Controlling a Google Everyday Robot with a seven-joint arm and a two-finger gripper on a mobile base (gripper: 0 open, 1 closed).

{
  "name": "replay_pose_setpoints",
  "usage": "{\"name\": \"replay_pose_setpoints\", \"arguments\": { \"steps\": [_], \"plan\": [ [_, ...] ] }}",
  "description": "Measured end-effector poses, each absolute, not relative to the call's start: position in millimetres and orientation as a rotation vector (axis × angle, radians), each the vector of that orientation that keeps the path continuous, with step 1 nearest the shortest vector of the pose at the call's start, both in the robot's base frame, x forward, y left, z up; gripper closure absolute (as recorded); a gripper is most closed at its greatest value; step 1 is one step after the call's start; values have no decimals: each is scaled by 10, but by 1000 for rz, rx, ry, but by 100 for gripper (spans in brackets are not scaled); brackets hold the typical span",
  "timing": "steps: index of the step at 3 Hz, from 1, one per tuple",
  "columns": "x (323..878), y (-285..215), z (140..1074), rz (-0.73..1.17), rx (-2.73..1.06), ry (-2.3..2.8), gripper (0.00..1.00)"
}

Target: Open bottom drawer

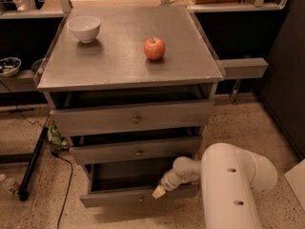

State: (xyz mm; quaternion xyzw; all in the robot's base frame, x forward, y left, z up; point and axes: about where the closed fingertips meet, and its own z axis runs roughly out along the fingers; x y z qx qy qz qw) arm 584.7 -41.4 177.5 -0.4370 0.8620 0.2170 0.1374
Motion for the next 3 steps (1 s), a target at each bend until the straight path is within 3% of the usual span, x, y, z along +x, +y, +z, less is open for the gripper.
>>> {"name": "replay_pose_setpoints", "arguments": {
  "steps": [3],
  "plan": [
    [5769, -446, 1763, 705, -1225, 2491, 100]
  ]
}}
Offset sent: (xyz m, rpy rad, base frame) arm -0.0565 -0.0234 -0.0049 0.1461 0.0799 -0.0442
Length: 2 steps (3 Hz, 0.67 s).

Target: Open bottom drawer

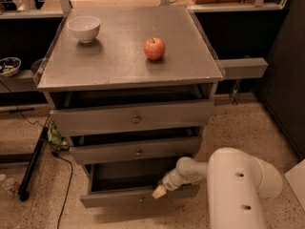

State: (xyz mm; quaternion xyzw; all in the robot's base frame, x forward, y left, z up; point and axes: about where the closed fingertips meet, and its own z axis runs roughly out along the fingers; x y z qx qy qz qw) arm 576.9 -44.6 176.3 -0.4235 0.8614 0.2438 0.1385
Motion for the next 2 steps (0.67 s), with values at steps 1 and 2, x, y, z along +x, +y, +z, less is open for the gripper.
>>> {"name": "replay_pose_setpoints", "arguments": {
  "steps": [1, 2],
  "plan": [
    [5770, -446, 1764, 705, -1225, 2491, 77],
    [5769, -446, 1763, 705, -1225, 2491, 54]
  ]
}}
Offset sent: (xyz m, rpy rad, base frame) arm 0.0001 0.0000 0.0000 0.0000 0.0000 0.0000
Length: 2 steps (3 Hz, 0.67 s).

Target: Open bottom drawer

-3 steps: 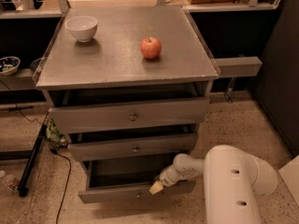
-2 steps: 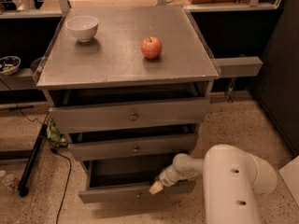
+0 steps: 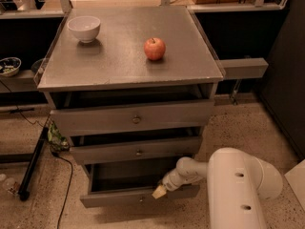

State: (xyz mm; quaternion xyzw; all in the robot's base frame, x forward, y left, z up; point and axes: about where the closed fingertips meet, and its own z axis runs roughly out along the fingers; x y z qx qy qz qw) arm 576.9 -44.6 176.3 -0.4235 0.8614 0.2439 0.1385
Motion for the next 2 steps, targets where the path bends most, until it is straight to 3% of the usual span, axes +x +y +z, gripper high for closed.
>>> {"name": "replay_pose_setpoints", "arguments": {
  "steps": [2],
  "plan": [
    [5769, -446, 1763, 705, -1225, 2491, 7]
  ]
}}
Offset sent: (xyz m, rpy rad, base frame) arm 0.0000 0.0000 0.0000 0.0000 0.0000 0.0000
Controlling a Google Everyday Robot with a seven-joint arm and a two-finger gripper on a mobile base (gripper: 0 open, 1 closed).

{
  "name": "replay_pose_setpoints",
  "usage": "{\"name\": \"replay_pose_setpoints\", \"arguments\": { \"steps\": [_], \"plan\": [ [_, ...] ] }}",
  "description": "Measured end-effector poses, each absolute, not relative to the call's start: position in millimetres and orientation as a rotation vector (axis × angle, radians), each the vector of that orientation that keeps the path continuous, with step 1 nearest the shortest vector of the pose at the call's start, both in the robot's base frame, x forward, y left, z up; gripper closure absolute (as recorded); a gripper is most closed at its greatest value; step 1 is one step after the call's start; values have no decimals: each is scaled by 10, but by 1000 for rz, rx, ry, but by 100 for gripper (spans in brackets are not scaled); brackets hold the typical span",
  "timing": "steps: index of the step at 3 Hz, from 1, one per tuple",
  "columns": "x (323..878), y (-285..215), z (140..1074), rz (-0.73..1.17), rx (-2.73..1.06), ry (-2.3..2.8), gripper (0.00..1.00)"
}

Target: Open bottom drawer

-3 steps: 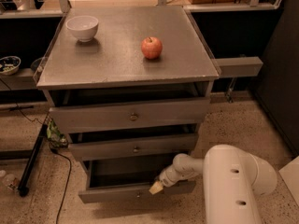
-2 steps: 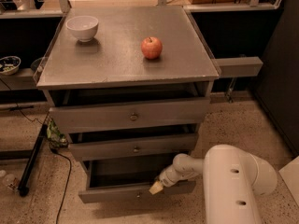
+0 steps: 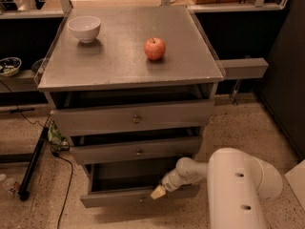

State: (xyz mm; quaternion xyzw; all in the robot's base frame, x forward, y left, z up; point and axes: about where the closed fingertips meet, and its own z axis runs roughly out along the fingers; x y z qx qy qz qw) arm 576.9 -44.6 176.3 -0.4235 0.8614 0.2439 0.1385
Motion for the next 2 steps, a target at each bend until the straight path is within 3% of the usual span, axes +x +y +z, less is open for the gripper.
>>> {"name": "replay_pose_setpoints", "arguments": {
  "steps": [1, 2],
  "plan": [
    [5769, -445, 1763, 705, -1225, 2491, 0],
    [5769, -445, 1763, 705, -1225, 2491, 0]
  ]
}}
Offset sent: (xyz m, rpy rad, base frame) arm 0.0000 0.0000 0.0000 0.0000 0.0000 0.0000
